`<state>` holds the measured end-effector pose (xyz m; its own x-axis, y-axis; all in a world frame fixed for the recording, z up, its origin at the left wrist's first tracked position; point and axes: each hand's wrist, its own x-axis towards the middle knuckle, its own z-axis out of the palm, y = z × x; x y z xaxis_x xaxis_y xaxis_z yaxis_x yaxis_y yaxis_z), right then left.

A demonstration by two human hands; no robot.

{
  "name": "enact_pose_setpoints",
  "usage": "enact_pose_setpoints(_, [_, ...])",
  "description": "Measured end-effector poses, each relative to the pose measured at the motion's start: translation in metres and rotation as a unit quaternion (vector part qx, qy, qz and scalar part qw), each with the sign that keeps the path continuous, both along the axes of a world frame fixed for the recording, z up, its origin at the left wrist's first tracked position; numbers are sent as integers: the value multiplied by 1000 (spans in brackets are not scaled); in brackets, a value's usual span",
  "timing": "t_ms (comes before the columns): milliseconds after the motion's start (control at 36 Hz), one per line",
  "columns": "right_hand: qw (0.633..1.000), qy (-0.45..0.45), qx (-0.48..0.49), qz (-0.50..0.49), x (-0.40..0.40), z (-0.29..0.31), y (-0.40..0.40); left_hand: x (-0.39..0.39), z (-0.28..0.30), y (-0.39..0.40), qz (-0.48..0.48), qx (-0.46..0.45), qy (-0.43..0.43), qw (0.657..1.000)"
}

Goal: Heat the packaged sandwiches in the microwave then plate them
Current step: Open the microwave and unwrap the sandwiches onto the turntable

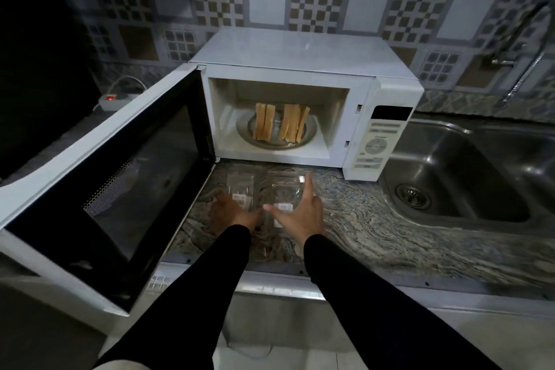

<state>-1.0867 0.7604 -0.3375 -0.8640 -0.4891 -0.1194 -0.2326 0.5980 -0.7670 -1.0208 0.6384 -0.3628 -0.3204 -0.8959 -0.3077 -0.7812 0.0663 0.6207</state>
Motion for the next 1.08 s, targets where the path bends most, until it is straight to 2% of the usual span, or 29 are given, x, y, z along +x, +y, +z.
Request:
enact_pose_setpoints(139, [996, 50, 57, -38, 16, -7, -13, 10, -1, -6, -14, -16, 3, 1000])
enact_pose_setpoints(306, [990, 40, 94, -99, 26, -6, -21, 26, -2, -7, -16, -5, 43, 999])
enact_pose_setpoints(556, [986, -13, 28, -166, 50, -2, -7, 45, 8, 0, -33, 15, 76, 996])
enact_pose_setpoints(750, [979, 37, -16, -200, 62, 29, 5, 49, 41, 14, -64, -34, 167, 983])
enact_pose_setpoints(861, [973, 59, -46, -219, 71, 45, 11, 55, 59, 22, -86, -11, 242, 966])
enact_pose_setpoints(1083, [957, 129, -77, -246, 83, 78, 17, 65, 99, 26, -90, -127, 243, 957])
